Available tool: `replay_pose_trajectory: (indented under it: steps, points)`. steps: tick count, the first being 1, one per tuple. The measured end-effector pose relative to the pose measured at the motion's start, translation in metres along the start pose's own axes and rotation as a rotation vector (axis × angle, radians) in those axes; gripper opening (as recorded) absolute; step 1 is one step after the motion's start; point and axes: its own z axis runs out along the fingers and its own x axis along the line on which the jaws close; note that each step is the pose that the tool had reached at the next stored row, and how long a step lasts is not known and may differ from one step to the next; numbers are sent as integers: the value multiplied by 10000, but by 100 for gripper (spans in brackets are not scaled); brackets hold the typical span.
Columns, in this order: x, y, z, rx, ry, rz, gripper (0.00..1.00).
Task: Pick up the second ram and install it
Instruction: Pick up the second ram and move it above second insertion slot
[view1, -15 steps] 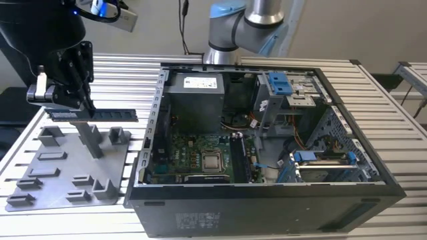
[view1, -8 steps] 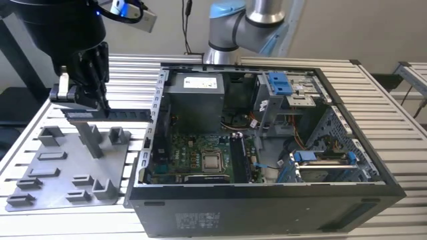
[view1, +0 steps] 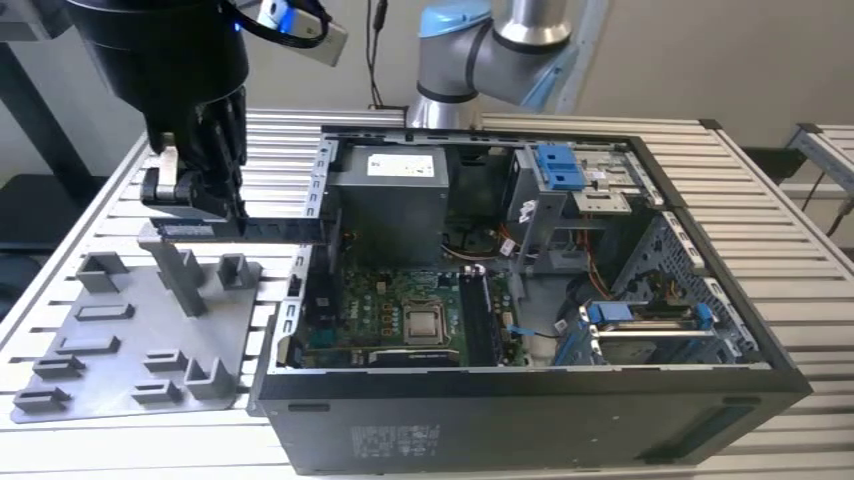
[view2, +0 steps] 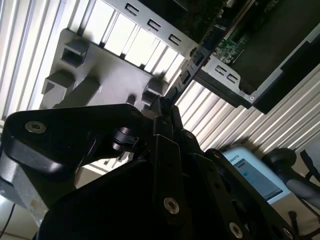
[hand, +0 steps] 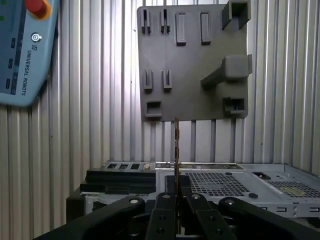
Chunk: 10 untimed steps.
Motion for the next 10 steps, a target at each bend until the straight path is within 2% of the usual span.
replay_pose_trajectory:
  steps: [10]
  points:
    - [-1,-258,-7,-3,0,0,14]
